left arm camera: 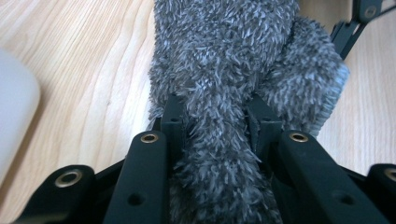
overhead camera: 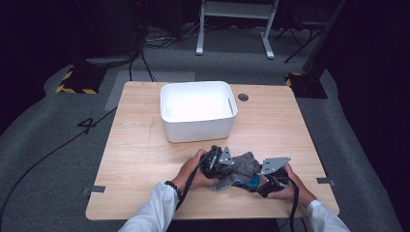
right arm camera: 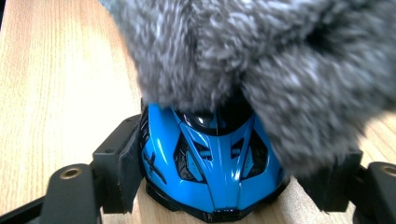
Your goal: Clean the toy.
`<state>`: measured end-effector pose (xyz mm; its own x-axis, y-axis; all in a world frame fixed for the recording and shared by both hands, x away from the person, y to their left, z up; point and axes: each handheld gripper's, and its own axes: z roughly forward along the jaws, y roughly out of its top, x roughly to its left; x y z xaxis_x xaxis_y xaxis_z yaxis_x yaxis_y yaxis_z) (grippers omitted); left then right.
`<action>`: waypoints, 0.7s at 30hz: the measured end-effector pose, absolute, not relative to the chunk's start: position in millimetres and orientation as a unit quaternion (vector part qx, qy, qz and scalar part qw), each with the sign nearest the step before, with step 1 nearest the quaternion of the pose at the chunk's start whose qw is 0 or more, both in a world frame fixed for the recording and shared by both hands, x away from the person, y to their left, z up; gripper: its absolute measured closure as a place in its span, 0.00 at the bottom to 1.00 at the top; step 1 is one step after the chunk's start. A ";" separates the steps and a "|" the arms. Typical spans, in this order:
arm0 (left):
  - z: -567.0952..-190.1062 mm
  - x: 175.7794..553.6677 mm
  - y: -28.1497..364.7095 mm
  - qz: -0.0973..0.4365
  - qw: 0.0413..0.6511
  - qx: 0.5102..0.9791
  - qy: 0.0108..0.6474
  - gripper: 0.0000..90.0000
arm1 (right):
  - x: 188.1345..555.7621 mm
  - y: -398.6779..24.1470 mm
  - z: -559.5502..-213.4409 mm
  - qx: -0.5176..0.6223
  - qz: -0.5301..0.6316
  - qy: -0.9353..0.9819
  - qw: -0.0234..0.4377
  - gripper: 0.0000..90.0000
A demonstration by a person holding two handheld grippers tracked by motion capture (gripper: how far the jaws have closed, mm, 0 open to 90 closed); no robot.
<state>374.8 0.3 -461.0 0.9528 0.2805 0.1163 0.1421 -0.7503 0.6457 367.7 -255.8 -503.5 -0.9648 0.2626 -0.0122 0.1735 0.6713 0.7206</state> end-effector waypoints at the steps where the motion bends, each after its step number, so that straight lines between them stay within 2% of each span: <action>1: -460.4 374.7 2.7 0.105 0.331 0.931 0.113 0.75 | 367.6 -255.9 -503.6 0.119 0.388 0.912 0.058 0.28; 14: -459.2 368.0 52.3 0.095 0.304 0.937 0.141 0.76 | 366.9 -257.0 -503.7 0.121 0.389 0.912 0.058 0.28; 21: -457.2 354.1 49.4 0.073 0.332 0.935 0.098 0.75 | 367.2 -256.6 -503.4 0.120 0.387 0.912 0.058 0.28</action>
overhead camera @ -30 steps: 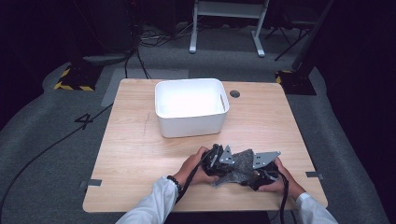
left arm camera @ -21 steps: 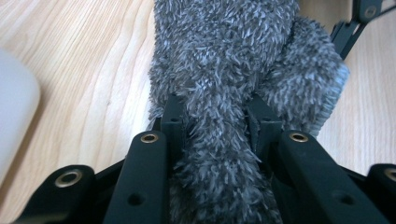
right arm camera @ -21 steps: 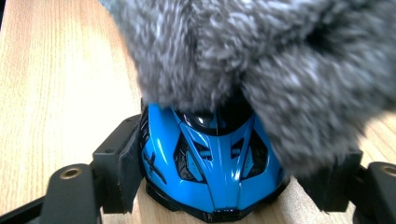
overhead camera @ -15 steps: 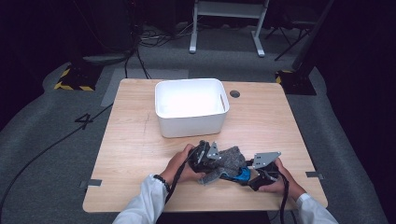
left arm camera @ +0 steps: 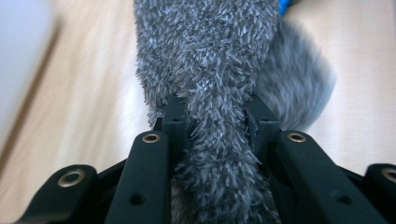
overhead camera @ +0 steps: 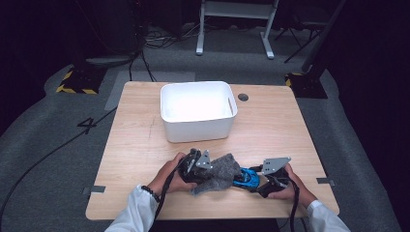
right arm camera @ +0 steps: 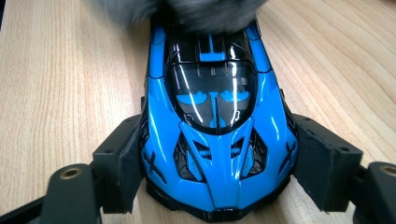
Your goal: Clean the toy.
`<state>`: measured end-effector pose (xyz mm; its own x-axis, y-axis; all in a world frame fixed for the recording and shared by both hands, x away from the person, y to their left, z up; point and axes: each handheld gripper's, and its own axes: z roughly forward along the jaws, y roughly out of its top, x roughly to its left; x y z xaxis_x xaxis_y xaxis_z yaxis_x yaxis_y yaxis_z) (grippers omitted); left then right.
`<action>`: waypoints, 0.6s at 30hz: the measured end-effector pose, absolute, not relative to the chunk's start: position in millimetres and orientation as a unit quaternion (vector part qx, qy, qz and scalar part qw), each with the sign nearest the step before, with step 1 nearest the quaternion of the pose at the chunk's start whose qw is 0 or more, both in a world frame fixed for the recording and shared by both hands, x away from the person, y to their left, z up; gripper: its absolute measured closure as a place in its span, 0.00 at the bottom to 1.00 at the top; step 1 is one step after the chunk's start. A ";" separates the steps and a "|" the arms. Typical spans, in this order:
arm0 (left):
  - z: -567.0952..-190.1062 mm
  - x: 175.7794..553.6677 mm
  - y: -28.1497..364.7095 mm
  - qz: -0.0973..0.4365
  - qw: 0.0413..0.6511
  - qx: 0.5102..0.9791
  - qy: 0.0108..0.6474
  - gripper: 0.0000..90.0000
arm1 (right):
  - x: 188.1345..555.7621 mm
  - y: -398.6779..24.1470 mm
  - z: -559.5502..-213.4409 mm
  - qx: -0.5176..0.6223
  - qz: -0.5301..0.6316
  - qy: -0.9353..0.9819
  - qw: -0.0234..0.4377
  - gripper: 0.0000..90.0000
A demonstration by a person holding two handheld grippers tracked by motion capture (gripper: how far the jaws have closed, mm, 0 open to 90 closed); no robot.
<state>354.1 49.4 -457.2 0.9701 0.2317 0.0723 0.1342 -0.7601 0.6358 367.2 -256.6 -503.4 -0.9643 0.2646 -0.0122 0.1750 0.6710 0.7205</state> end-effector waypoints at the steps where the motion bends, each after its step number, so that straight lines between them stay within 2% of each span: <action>1: -457.0 352.5 44.2 0.073 0.335 0.935 0.092 0.75 | 367.1 -256.7 -503.5 0.121 0.388 0.912 0.058 0.28; 6: -456.0 350.8 12.8 0.065 0.352 0.931 0.069 0.75 | 367.0 -256.5 -503.6 0.122 0.388 0.912 0.058 0.28; 10: -459.6 351.1 -11.2 0.070 0.342 0.935 0.056 0.75 | 367.0 -256.5 -503.8 0.122 0.390 0.911 0.060 0.28; 18: -461.6 359.8 -28.2 0.058 0.371 0.924 0.069 0.74 | 367.1 -256.6 -504.0 0.122 0.390 0.911 0.059 0.28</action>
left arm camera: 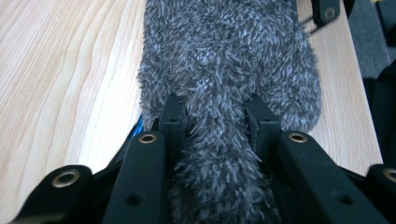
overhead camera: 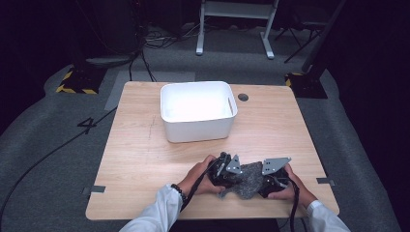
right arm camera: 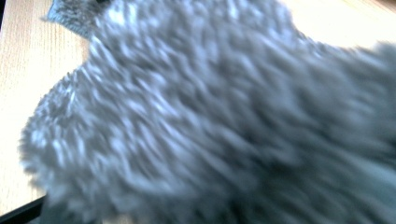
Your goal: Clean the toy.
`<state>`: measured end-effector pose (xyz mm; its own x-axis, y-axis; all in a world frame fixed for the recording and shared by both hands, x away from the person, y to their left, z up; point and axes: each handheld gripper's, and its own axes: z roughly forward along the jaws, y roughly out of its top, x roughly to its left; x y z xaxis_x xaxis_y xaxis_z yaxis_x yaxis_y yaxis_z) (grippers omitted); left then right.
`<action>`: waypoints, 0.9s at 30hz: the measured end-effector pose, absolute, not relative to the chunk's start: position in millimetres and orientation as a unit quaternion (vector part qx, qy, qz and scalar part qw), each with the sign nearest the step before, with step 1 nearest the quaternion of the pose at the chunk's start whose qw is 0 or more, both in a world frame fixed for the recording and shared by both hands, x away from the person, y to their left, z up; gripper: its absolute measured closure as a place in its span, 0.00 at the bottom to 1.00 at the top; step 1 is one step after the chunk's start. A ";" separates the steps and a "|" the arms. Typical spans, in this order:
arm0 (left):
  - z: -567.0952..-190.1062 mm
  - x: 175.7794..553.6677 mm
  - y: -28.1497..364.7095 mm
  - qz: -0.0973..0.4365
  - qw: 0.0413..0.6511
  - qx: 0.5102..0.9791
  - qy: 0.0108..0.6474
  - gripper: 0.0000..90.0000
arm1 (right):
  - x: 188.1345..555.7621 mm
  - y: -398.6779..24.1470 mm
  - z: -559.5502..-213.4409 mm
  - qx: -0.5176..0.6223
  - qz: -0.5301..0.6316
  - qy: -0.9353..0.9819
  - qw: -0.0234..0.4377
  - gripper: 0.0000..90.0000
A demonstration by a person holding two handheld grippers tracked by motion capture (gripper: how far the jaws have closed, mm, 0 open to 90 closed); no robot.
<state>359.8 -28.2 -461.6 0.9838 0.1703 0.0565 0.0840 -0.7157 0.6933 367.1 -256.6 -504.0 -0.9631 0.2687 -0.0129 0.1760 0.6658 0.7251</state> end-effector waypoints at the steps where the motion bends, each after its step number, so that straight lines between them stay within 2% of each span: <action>1: -461.6 360.3 -29.7 0.057 0.372 0.924 0.069 0.74 | 367.1 -256.6 -504.1 0.122 0.391 0.910 0.059 0.28; 5: -462.1 357.4 -36.2 0.070 0.366 0.926 0.056 0.75 | 367.0 -256.6 -504.2 0.123 0.391 0.910 0.059 0.28; 11: -459.3 346.3 -32.7 0.105 0.320 0.941 0.023 0.76 | 366.6 -256.6 -504.3 0.124 0.391 0.910 0.060 0.28; 27: -457.8 355.5 11.8 0.079 0.311 0.945 0.055 0.76 | 365.3 -255.4 -504.2 0.126 0.391 0.910 0.061 0.28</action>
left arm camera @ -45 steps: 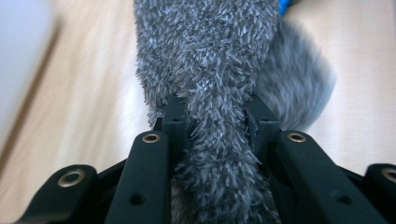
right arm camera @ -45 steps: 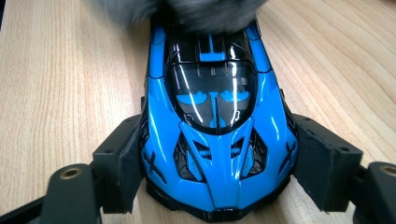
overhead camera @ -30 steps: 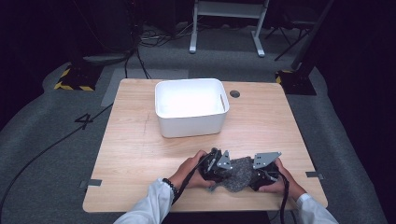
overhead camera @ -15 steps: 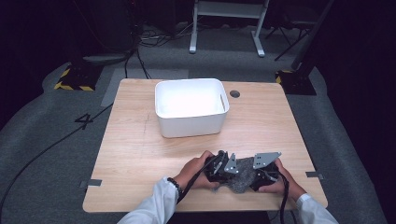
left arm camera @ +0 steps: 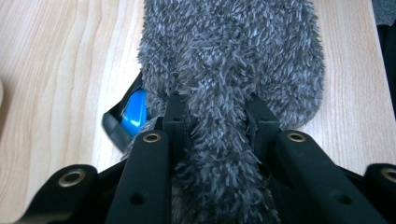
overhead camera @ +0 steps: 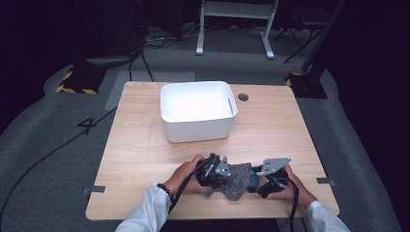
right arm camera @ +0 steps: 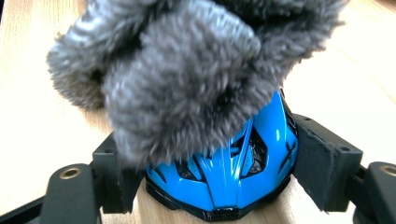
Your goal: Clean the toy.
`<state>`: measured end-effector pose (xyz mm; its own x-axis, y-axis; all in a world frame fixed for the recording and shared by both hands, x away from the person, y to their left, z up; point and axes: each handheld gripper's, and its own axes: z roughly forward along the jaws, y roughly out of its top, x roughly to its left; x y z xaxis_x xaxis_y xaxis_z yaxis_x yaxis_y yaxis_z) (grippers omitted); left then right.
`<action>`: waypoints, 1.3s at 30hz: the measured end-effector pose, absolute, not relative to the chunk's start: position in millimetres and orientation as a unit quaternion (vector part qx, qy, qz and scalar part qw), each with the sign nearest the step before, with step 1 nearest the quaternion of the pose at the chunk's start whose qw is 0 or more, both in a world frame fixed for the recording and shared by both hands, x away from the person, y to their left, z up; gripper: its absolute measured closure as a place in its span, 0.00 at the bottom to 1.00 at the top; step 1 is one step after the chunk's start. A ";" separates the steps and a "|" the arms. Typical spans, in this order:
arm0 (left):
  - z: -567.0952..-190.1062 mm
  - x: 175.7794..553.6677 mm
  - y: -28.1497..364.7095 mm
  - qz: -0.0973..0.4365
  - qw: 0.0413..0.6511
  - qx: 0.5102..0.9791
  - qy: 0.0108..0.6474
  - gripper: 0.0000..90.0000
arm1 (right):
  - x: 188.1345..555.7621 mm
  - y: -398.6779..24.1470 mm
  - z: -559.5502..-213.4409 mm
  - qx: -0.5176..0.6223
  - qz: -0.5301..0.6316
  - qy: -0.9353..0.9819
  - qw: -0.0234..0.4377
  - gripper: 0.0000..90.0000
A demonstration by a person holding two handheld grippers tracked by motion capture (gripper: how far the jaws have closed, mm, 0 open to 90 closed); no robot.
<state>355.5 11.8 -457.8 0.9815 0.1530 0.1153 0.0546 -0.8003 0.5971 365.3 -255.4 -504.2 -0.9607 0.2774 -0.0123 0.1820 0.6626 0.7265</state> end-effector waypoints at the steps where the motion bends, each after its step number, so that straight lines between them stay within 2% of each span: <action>1: -457.2 355.9 13.3 0.079 0.313 0.945 0.057 0.76 | 365.3 -255.5 -504.3 0.126 0.391 0.910 0.061 0.28; 5: -454.1 357.6 22.1 0.081 0.323 0.941 0.069 0.76 | 365.2 -255.6 -504.2 0.126 0.390 0.910 0.061 0.28; 9: -452.8 365.4 37.9 0.112 0.301 0.941 0.104 0.76 | 365.4 -256.0 -504.0 0.125 0.390 0.911 0.061 0.28; 14: -460.8 376.9 44.9 0.093 0.318 0.935 0.128 0.76 | 365.6 -255.3 -503.7 0.126 0.389 0.911 0.059 0.28; 21: -456.8 382.7 27.5 0.094 0.333 0.931 0.120 0.76 | 366.0 -255.6 -503.9 0.125 0.390 0.910 0.059 0.28; 32: -456.2 379.9 -27.7 0.081 0.344 0.933 0.071 0.76 | 366.2 -255.8 -504.1 0.124 0.390 0.910 0.059 0.28; 39: -459.2 377.1 -46.7 0.076 0.356 0.929 0.070 0.74 | 365.9 -256.5 -504.5 0.125 0.392 0.909 0.060 0.28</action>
<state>377.1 -46.7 -459.2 0.9787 0.1838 0.0916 0.0754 -0.7366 0.6722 365.9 -256.5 -504.5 -0.9613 0.2752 -0.0112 0.1809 0.6615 0.7278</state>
